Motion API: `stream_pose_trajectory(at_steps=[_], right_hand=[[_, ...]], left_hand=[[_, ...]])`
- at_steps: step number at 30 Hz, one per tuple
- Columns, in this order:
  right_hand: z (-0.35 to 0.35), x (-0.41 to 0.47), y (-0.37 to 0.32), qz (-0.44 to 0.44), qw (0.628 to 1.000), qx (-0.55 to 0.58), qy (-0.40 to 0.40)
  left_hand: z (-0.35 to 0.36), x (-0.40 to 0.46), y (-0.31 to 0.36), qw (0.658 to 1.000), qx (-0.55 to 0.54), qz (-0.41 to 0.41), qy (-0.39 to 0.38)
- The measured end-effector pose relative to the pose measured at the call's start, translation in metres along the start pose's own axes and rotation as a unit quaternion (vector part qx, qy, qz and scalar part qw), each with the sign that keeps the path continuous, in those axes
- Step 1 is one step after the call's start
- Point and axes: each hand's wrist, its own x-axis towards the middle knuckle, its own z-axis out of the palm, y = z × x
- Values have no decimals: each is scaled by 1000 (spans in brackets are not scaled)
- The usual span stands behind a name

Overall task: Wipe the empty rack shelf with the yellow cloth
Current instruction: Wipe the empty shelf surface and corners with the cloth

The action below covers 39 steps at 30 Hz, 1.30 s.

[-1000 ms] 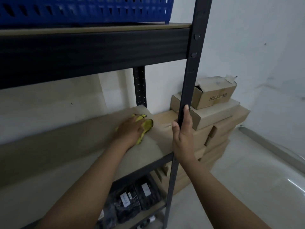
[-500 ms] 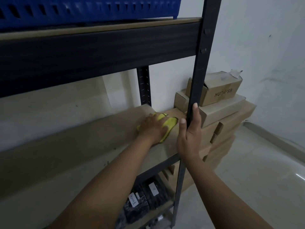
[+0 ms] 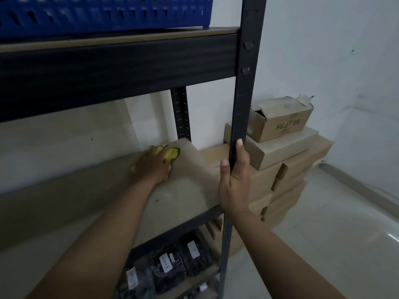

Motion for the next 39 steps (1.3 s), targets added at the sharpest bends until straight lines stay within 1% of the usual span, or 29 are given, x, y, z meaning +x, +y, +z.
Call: stream_pose_trajectory(at_steps=[3, 4, 6, 9, 11, 14, 16, 19, 21, 24, 26, 29, 31, 34, 36, 39], right_hand=[[1, -1, 0, -8, 1000, 5, 11], [1, -1, 0, -13, 1000, 7, 12], [2, 0, 2, -29, 999, 6, 21], [3, 1, 5, -50, 998, -5, 37], [3, 1, 4, -52, 998, -2, 38], [2, 2, 7, -60, 998, 2, 37], [1, 2, 9, -59, 998, 4, 34], [2, 2, 13, -56, 998, 8, 28], [4, 4, 16, -59, 998, 4, 25], [7, 7, 18, -49, 999, 15, 15], [7, 7, 16, -45, 999, 11, 14], [4, 3, 15, -51, 999, 4, 10], [3, 1, 14, -52, 999, 4, 11], [4, 1, 12, -35, 999, 16, 13], [4, 2, 11, -32, 999, 19, 10], [1, 3, 9, -34, 999, 19, -5]], left_hand=[[-11, -40, 5, 998, 10, -44, -32], [-17, -55, 11, 998, -1, -47, -46], [-23, -84, 28, 998, -32, -15, -60], [-19, -108, 63, 996, -46, 64, -40], [-13, -97, 83, 995, -36, 87, -33], [-3, -42, 94, 993, -39, 109, -39], [3, -2, 87, 994, -33, 94, -52], [6, 39, 68, 997, -10, 67, -30], [5, 53, 55, 997, 1, 71, -27], [5, 63, 36, 995, -17, 93, -45], [2, 62, 26, 994, -27, 97, -48], [-5, 55, 10, 997, -41, 54, -38], [-5, 46, -1, 998, -31, 41, -31], [1, 24, -9, 998, -25, 63, -15], [1, 8, -2, 996, -49, 69, -9], [-6, -2, 19, 994, -80, 74, -30]])
